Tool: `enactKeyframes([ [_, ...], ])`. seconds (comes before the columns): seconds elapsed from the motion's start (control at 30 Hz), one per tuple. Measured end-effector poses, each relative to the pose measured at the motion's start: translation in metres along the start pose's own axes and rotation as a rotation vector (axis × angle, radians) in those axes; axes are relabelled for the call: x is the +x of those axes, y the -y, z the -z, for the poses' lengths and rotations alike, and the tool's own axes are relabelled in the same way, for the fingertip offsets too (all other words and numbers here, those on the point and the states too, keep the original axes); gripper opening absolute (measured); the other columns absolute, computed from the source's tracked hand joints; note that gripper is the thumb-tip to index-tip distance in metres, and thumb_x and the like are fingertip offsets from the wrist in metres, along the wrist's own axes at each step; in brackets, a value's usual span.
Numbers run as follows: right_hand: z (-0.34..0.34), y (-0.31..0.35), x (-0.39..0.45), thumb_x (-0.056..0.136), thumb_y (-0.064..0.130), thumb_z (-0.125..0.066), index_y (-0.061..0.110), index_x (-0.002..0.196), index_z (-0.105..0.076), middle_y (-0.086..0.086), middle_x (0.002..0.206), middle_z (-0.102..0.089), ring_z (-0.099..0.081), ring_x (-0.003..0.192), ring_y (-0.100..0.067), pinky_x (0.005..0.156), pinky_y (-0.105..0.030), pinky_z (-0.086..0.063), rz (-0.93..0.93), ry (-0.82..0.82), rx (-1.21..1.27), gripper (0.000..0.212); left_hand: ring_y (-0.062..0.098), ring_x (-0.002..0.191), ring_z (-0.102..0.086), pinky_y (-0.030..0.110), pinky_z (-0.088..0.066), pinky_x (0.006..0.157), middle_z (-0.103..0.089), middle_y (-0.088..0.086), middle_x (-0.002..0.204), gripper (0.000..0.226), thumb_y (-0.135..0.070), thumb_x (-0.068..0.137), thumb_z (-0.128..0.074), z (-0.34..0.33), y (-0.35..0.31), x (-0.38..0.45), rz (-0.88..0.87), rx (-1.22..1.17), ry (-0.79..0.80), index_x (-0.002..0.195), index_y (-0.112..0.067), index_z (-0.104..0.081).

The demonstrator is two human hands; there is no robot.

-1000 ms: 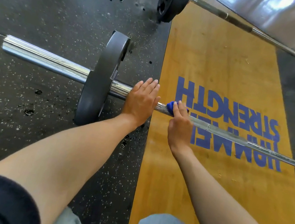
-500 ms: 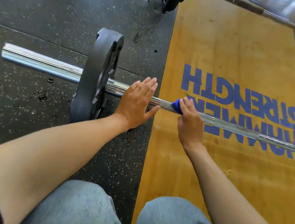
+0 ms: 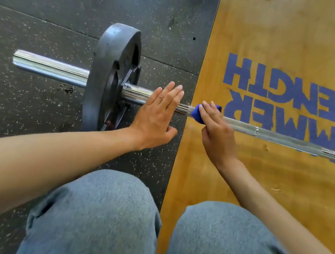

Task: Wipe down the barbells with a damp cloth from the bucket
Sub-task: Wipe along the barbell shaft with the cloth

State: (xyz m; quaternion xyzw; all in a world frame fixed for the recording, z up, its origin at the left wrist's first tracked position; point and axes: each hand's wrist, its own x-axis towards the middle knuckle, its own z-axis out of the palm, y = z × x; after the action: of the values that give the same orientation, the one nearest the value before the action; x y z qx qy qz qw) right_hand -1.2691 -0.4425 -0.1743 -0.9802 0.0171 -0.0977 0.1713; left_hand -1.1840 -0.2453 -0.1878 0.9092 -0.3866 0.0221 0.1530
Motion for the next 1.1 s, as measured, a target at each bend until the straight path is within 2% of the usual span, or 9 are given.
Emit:
enactKeyframes([
  [0.07, 0.004, 0.0, 0.005, 0.083, -0.02, -0.058, 0.0, 0.144, -0.052, -0.014, 0.15, -0.051, -0.043, 0.143, -0.032, 0.115, -0.045, -0.04, 0.122, 0.078, 0.015, 0.065, 0.023, 0.158, -0.01, 0.043, -0.006, 0.129, -0.023, 0.008, 0.168, 0.08, -0.031, 0.087, -0.05, 0.007, -0.009, 0.003, 0.031, 0.012, -0.035, 0.159, -0.005, -0.026],
  [0.17, 0.016, -0.019, -0.011, 0.08, -0.022, -0.061, 0.0, 0.141, -0.055, -0.014, 0.149, -0.052, -0.046, 0.141, -0.033, 0.114, -0.047, -0.041, 0.127, 0.081, 0.002, 0.066, 0.022, 0.157, -0.016, 0.042, -0.009, 0.128, -0.027, 0.008, 0.166, 0.067, -0.026, 0.094, -0.033, 0.018, -0.021, 0.036, 0.106, 0.001, -0.119, 0.158, -0.005, -0.03],
  [0.33, 0.021, -0.038, -0.007, 0.082, -0.021, -0.061, 0.0, 0.144, -0.051, -0.017, 0.151, -0.049, -0.044, 0.142, -0.035, 0.115, -0.046, -0.039, 0.259, 0.137, -0.025, 0.066, 0.02, 0.158, -0.005, 0.039, -0.001, 0.128, -0.018, 0.008, 0.169, 0.062, -0.041, 0.11, -0.018, 0.006, -0.015, 0.074, 0.232, 0.084, 0.16, 0.16, -0.006, -0.023],
  [0.43, 0.013, -0.022, 0.016, 0.086, -0.018, -0.059, 0.0, 0.147, -0.047, -0.019, 0.153, -0.046, -0.042, 0.143, -0.035, 0.117, -0.043, -0.035, 0.348, 0.194, -0.032, 0.064, 0.021, 0.158, -0.009, 0.038, -0.003, 0.128, -0.025, 0.009, 0.167, 0.06, -0.039, 0.111, -0.017, 0.002, -0.014, 0.073, 0.266, 0.006, 0.177, 0.159, -0.005, -0.026],
  [0.57, 0.023, -0.043, -0.019, 0.087, -0.018, -0.059, 0.003, 0.15, -0.045, -0.015, 0.158, -0.04, -0.036, 0.147, -0.032, 0.115, -0.045, -0.039, 0.312, 0.167, -0.059, 0.067, 0.022, 0.157, -0.016, 0.038, -0.007, 0.128, -0.032, 0.011, 0.165, 0.062, -0.04, 0.109, -0.016, 0.001, -0.015, 0.069, 0.289, -0.001, 0.102, 0.157, -0.005, -0.032],
  [0.73, 0.023, -0.044, -0.02, 0.088, -0.017, -0.053, 0.0, 0.148, -0.046, -0.018, 0.154, -0.045, -0.041, 0.144, -0.034, 0.115, -0.049, -0.041, 0.046, 0.093, 0.027, 0.063, 0.022, 0.156, -0.018, 0.037, -0.007, 0.128, -0.033, 0.01, 0.164, 0.065, -0.042, 0.108, -0.012, -0.004, -0.019, 0.06, 0.274, -0.005, 0.067, 0.157, -0.005, -0.032],
  [0.9, 0.007, -0.004, -0.012, 0.09, -0.015, -0.052, 0.004, 0.149, -0.047, -0.013, 0.156, -0.044, -0.039, 0.146, -0.03, 0.122, -0.035, -0.025, 0.302, 0.174, 0.064, 0.062, 0.024, 0.154, -0.026, 0.038, -0.011, 0.128, -0.042, 0.011, 0.159, 0.072, -0.044, 0.104, -0.005, -0.006, -0.024, 0.048, 0.294, -0.027, -0.02, 0.154, -0.005, -0.039],
  [1.03, 0.03, -0.035, -0.033, 0.091, -0.004, -0.052, 0.003, 0.132, -0.062, -0.013, 0.142, -0.058, -0.057, 0.125, -0.032, 0.104, -0.045, -0.05, -0.067, 0.065, 0.094, 0.043, 0.025, 0.152, -0.029, 0.04, -0.013, 0.128, -0.044, 0.012, 0.157, 0.066, -0.041, 0.107, -0.011, -0.006, -0.029, 0.035, 0.272, -0.049, -0.078, 0.153, -0.005, -0.041],
  [1.1, 0.03, -0.026, -0.031, 0.091, -0.003, -0.053, 0.0, 0.125, -0.065, -0.015, 0.132, -0.063, -0.061, 0.116, -0.034, 0.097, -0.046, -0.053, -0.089, 0.055, 0.065, 0.036, 0.026, 0.151, -0.031, 0.041, -0.015, 0.128, -0.046, 0.012, 0.156, 0.061, -0.038, 0.109, -0.016, -0.008, -0.032, 0.028, 0.256, -0.029, -0.13, 0.152, -0.004, -0.043],
])
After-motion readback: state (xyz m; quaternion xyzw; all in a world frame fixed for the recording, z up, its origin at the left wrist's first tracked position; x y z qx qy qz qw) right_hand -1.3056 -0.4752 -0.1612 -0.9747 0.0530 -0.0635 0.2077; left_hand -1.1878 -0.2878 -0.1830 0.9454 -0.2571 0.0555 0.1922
